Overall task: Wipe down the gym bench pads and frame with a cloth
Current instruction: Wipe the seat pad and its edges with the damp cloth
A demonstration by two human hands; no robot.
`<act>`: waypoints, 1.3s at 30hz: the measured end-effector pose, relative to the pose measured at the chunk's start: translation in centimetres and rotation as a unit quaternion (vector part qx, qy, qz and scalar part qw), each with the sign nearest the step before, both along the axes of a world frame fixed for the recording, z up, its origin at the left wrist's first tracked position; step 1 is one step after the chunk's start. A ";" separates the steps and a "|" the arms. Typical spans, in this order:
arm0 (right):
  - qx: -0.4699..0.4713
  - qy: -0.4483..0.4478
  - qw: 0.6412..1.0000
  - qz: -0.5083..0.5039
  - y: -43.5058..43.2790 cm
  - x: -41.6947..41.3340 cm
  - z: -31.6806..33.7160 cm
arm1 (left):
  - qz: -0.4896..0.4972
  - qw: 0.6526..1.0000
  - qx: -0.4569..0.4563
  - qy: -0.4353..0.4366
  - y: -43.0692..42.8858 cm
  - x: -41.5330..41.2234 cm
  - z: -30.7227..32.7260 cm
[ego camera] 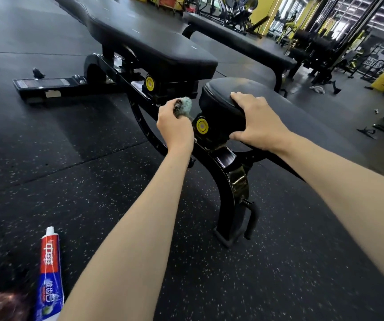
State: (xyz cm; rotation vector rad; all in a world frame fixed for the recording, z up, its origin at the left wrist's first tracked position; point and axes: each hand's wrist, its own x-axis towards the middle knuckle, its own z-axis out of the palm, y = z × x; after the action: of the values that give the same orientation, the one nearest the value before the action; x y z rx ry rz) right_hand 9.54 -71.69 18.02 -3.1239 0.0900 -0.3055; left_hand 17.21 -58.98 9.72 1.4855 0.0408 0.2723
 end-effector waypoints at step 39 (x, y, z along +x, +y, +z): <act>-0.096 -0.192 0.970 -0.116 0.9 -5.6 -2.8 | -0.117 0.899 0.199 -0.374 -3.3 -8.0 0.5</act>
State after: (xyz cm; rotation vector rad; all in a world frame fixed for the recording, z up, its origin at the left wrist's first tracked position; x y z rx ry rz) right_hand 3.93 -70.82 15.20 -3.1681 0.4477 -0.9672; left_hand 9.19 -62.31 10.20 1.6777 -0.8515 0.6691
